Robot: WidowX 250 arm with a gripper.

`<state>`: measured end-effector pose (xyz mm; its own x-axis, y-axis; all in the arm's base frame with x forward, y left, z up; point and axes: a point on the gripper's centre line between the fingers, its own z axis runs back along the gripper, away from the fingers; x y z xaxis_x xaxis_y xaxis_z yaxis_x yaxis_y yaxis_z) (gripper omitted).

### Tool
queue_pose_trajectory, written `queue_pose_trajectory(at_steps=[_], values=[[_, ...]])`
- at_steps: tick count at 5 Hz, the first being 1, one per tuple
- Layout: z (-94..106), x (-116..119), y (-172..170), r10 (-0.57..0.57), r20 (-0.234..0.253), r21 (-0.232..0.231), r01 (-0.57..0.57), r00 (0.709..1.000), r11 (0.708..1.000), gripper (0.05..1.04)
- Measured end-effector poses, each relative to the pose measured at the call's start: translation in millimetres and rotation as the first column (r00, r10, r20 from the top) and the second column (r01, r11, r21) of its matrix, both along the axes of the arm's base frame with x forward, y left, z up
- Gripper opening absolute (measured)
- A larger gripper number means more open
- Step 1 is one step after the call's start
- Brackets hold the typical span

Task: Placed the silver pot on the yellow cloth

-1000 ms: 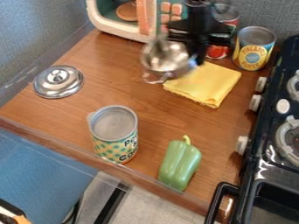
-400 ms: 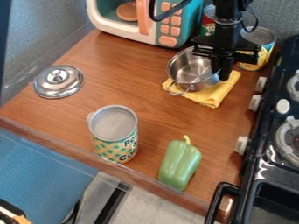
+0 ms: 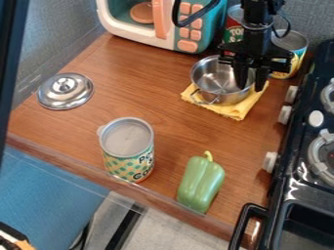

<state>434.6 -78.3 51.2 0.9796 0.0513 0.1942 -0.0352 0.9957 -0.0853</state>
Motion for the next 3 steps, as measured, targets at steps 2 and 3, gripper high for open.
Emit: queue_pose_trajectory(at_steps=[2, 3], values=[[36.8, -2, -6, -0.013, 0.026, 0.053, 0.011, 1.0, 0.999, 1.019], [38.1, -3, -3, -0.012, 0.02, 0.072, 0.01, 1.0, 0.997, 1.011]])
